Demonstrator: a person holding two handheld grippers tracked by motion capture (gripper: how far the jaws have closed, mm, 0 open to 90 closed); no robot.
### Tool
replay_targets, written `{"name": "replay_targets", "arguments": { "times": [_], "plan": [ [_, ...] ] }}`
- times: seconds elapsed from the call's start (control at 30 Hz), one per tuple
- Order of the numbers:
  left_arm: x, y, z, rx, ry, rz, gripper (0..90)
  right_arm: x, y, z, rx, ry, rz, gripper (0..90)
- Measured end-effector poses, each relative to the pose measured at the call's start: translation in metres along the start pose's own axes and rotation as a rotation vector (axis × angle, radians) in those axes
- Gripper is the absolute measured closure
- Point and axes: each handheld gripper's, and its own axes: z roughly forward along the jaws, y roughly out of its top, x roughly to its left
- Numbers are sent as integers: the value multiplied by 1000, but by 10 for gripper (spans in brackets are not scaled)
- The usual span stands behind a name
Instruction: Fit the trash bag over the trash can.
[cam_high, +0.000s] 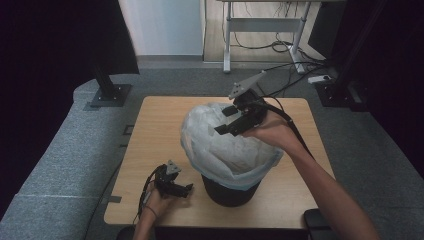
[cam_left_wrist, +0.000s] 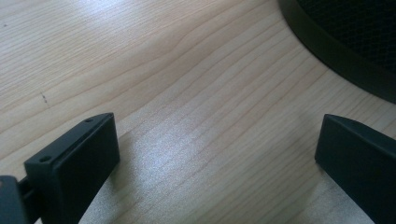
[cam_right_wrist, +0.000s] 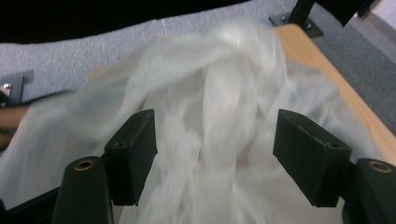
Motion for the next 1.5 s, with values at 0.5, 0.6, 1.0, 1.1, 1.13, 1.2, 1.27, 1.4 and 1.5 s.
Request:
{"name": "replay_targets", "arguments": {
  "times": [0.5, 0.6, 1.0, 1.1, 1.13, 1.2, 1.27, 1.4, 1.5],
  "plan": [
    [0, 0, 0, 0, 0, 0, 0, -12, -13, 75, 343, -9, 42, 879],
    [0, 0, 0, 0, 0, -1, 0, -8, -18, 78, 381, 9, 16, 805],
    [0, 0, 0, 0, 0, 0, 0, -9, 4, 22, 83, -84, 43, 444],
    [0, 0, 0, 0, 0, 0, 0, -13, 6, 38, 89, -95, 48, 641],
    [0, 0, 0, 0, 0, -1, 0, -14, 6, 44, 110, -106, 42, 733],
    [0, 0, 0, 0, 0, -1, 0, -16, 2, 54, 152, -101, 41, 847],
    [0, 0, 0, 0, 0, -1, 0, -16, -1, 63, 209, -92, 45, 882],
    [0, 0, 0, 0, 0, -1, 0, -18, -6, 74, 301, -55, 55, 890],
    [0, 0, 0, 0, 0, -1, 0, -18, -9, 75, 322, -7, 65, 889]
  ]
}}
